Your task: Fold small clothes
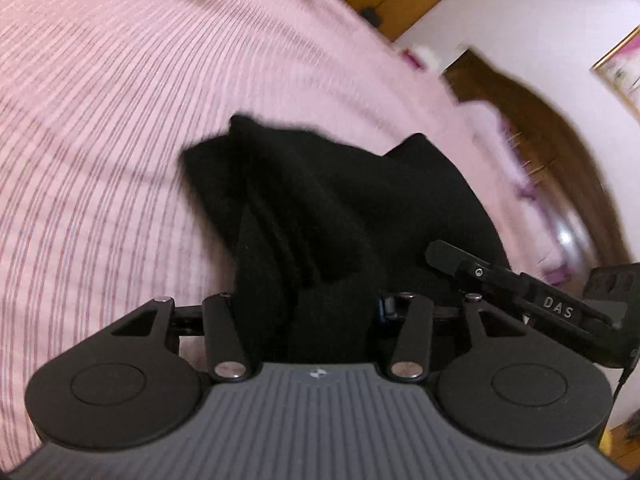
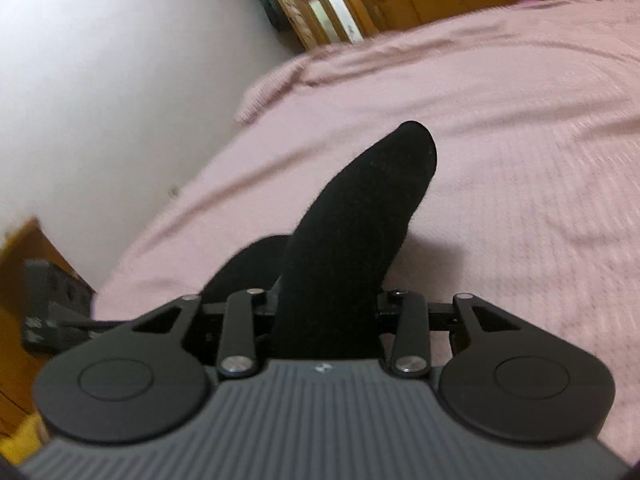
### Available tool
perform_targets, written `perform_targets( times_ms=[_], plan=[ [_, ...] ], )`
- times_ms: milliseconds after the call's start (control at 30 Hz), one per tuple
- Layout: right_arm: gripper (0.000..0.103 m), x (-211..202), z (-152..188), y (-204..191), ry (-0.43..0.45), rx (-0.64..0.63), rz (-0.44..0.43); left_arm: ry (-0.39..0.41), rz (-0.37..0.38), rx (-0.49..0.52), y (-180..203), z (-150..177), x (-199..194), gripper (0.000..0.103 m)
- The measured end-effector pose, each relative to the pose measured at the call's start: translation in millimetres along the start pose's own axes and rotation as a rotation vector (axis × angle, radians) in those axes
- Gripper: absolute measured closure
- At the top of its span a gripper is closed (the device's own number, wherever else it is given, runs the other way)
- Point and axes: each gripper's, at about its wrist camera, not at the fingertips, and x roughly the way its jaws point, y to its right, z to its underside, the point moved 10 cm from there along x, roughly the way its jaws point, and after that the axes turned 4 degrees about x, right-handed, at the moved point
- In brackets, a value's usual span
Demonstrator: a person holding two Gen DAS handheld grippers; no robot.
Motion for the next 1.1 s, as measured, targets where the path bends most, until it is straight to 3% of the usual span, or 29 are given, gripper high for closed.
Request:
perform_targets(
  times_ms=[133, 267, 400, 500, 633, 700, 733, 767, 833, 933, 1000, 1100],
  plan=[
    [0.045, 14, 26, 30, -0.003, 0.017, 0.093, 0.023, -0.086, 0.073, 9, 9, -10, 0.04],
    [0.044, 2, 24, 31, 0.051, 0.059, 0.105, 0.088, -0.181, 0.164, 26, 3, -35, 0.037],
    [0.044, -25, 22, 24, 0.142, -0.013, 0.159, 0.185, -0.228, 0.231, 33, -14, -62, 0.027],
    [0.044, -38, 16, 20, 0.206, -0.039, 0.158, 0.187, -0.23, 0.276, 43, -21, -56, 0.025],
    [0.044, -40, 17, 25, 0.224, -0.03, 0.185, 0.155, -0.236, 0.281, 42, -29, -17, 0.025],
    [0.044, -41, 21, 30, 0.221, 0.0, 0.193, 0.152, -0.252, 0.278, 33, -29, -3, 0.042],
    [0.044, -41, 23, 34, 0.223, 0.016, 0.194, 0.154, -0.264, 0.277, 27, -29, 4, 0.066],
    [0.044, -41, 24, 36, 0.224, 0.027, 0.196, 0.163, -0.252, 0.262, 26, -29, 4, 0.076],
    [0.044, -43, 25, 38, 0.231, 0.049, 0.195, 0.198, -0.233, 0.224, 29, -30, -14, 0.08],
    [0.044, -53, 27, 31, 0.261, 0.053, 0.158, 0.227, -0.296, 0.243, 26, -21, -39, 0.081],
    [0.044, -52, 31, 27, 0.263, 0.05, 0.144, 0.2, -0.347, 0.267, 13, -13, -38, 0.08],
    [0.044, -33, 46, 25, 0.2, 0.03, 0.15, 0.167, -0.376, 0.203, -11, -10, -24, 0.075]
  ],
)
